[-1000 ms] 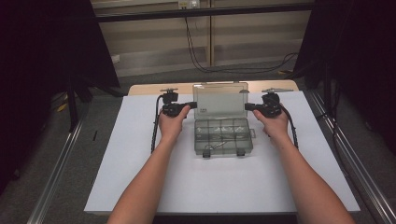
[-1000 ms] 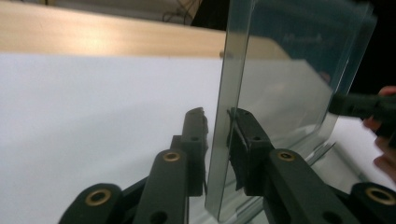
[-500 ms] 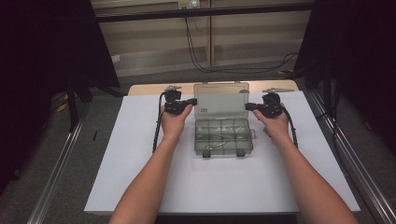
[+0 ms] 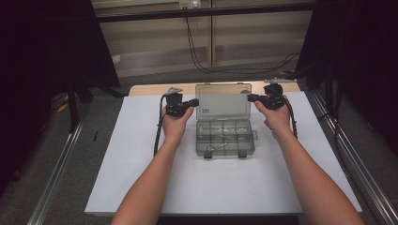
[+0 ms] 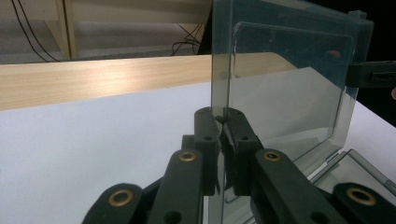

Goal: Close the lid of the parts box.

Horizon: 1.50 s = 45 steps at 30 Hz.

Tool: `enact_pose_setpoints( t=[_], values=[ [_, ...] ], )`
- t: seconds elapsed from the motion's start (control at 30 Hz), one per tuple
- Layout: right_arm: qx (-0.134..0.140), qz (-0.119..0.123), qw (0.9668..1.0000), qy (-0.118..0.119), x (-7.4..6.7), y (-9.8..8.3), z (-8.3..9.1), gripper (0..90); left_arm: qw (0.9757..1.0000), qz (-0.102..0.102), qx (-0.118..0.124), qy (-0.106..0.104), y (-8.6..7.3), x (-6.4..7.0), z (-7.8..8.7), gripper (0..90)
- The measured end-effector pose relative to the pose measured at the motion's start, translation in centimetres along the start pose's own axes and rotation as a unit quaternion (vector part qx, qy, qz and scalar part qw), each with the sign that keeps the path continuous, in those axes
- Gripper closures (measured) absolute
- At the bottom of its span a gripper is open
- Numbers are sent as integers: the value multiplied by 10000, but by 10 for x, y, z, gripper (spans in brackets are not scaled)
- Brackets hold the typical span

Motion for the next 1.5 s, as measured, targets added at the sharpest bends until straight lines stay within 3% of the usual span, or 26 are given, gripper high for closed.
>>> enact_pose_setpoints(
  t=[0.1,0.27,0.4,0.57,0.7,0.87,1.03,1.23,1.37,1.43,1.5],
  values=[
    [-13,201,9998,-76,-2,-1,1,855,10000,23,33,-24,-1,-1,0,851],
    [76,178,9998,1,-4,-1,3,865,9999,101,-50,-89,-1,-3,3,838],
    [225,302,9993,23,-7,-1,4,866,9987,331,103,-361,5,-1,11,706],
    [331,368,9988,22,-9,-2,6,866,9985,280,177,-445,14,-4,26,757],
    [414,363,9985,-6,-9,-4,8,865,9978,466,200,-438,19,-11,32,888],
    [520,385,9979,-24,-11,-6,11,865,9960,801,99,-385,22,-18,25,900],
    [631,379,9973,-17,-11,-9,16,865,9940,1000,62,-445,24,-18,14,900],
    [796,511,9954,130,-10,-13,22,862,9909,1204,-91,-594,25,-14,-1,900],
    [838,531,9949,173,-9,-15,23,858,9865,1432,-78,-788,25,-11,-5,900],
    [874,577,9943,203,-9,-16,25,856,9869,1331,-129,-902,24,-9,-5,900],
    [882,655,9937,234,-9,-17,26,854,9853,1367,-114,-1020,25,-6,-5,900]
  ],
)
Point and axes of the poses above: each handheld gripper's, and its own axes: z roughly backward along the jaws, y roughly out of its top, x roughly to its right, the point moved 6 cm from there along -z, roughly forward along the jaws, and after that the axes turned 3 degrees about -y, right-handed, at the moved point
